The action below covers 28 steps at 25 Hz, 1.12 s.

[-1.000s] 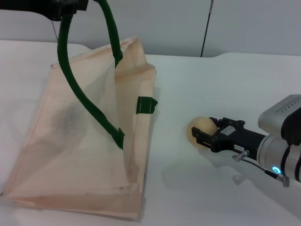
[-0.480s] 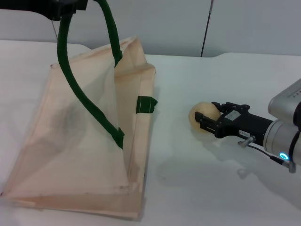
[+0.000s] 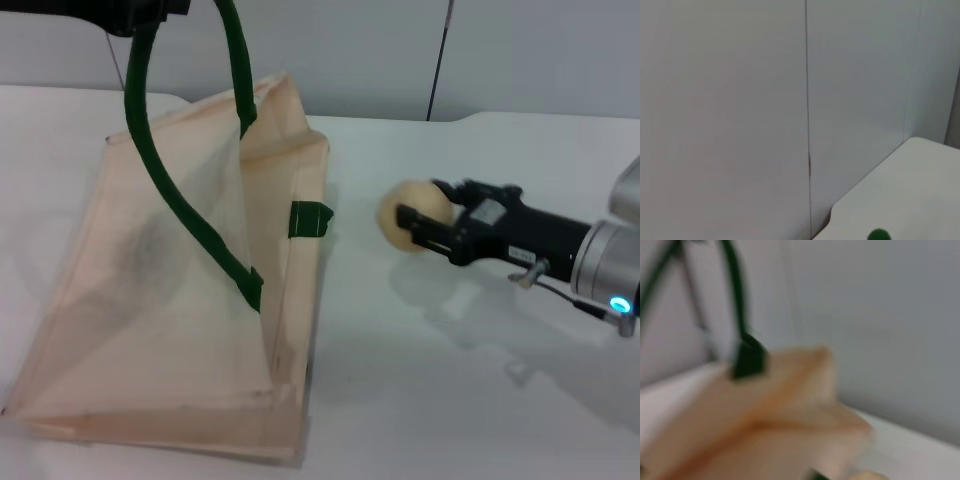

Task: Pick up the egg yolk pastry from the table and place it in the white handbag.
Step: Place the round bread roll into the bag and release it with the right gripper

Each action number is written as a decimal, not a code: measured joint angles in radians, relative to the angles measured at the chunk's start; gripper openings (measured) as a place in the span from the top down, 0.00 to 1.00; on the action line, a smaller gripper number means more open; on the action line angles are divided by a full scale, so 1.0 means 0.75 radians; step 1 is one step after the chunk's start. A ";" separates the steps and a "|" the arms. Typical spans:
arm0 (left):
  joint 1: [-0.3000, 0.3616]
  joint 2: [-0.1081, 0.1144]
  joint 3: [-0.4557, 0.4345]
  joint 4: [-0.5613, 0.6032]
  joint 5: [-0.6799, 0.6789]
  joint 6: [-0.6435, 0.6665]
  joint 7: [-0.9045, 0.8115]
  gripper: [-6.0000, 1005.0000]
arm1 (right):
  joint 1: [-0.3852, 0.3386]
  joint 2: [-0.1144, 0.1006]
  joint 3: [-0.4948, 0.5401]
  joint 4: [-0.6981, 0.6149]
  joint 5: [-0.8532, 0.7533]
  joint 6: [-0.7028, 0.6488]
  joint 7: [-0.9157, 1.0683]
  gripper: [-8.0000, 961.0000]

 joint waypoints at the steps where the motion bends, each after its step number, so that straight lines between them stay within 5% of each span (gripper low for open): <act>1: -0.006 0.001 0.000 0.000 -0.001 0.000 -0.001 0.86 | 0.020 -0.006 0.000 -0.018 -0.004 0.072 0.017 0.39; 5: -0.021 0.002 0.000 0.006 -0.001 0.000 0.000 0.86 | 0.133 0.012 0.001 -0.148 -0.084 0.278 0.095 0.39; 14: -0.072 0.004 0.000 0.051 -0.002 -0.012 -0.015 0.86 | 0.378 0.227 0.098 -0.744 -0.170 0.674 0.123 0.41; 22: -0.081 0.001 0.002 0.059 -0.006 -0.017 -0.020 0.86 | 0.439 0.251 0.112 -0.812 -0.185 0.768 0.108 0.41; 28: -0.085 -0.001 0.013 0.059 -0.012 -0.017 -0.021 0.86 | 0.491 0.296 0.121 -0.877 -0.229 0.765 0.050 0.42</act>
